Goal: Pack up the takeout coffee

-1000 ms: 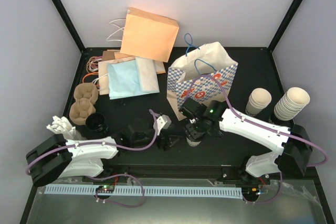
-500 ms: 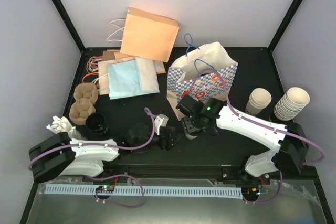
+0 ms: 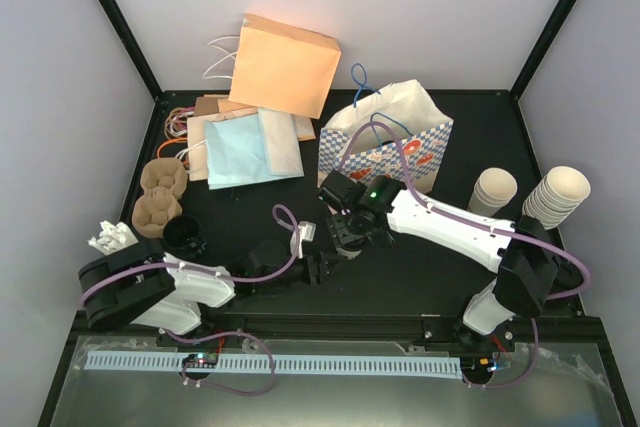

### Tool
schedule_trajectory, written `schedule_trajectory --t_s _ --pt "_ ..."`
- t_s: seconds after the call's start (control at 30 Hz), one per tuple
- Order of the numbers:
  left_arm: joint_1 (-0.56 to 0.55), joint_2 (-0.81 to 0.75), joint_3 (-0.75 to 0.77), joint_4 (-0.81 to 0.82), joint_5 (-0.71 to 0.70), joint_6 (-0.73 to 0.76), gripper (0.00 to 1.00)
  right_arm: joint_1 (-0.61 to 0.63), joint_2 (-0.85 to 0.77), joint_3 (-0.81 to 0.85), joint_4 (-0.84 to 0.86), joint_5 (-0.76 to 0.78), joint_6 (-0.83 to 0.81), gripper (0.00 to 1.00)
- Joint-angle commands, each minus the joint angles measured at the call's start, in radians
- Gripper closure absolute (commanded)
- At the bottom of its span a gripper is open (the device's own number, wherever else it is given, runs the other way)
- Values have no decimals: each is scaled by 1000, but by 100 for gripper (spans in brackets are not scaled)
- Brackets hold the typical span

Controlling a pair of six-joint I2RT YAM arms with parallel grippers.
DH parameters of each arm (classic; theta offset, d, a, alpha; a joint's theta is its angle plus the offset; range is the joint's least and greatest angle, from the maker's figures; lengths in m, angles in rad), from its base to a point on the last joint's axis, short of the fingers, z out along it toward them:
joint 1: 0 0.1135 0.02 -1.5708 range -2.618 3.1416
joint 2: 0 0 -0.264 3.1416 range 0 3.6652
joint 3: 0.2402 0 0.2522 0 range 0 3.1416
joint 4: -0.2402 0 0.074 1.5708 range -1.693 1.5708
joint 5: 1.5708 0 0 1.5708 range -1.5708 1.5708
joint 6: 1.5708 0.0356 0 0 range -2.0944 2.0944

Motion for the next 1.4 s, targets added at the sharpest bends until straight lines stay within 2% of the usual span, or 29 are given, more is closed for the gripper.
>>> schedule_trajectory --t_s 0.0,0.13,0.3,0.73,0.97,1.13,1.23,1.37 --pt "0 -52 -5 -5 -42 -23 26 0 23 54 -77 16 -49 32" --pt "3 -67 7 -60 -54 -37 28 0 50 65 -84 20 -64 32" --pt "21 -1 -16 58 -29 -96 37 0 58 69 -68 8 -70 32" --pt "26 144 -8 303 -17 -196 38 0 88 75 -67 -3 -76 31" --pt "24 250 -12 406 -28 -296 38 0 83 72 -62 -10 -74 31" --pt "26 274 -25 382 -62 -352 37 0 81 56 -55 -20 -75 31" --pt "26 253 -15 241 -62 -415 37 0 80 53 -55 -19 -76 31" --pt "26 200 -5 87 -69 -427 41 0 82 53 -55 -16 -79 31"
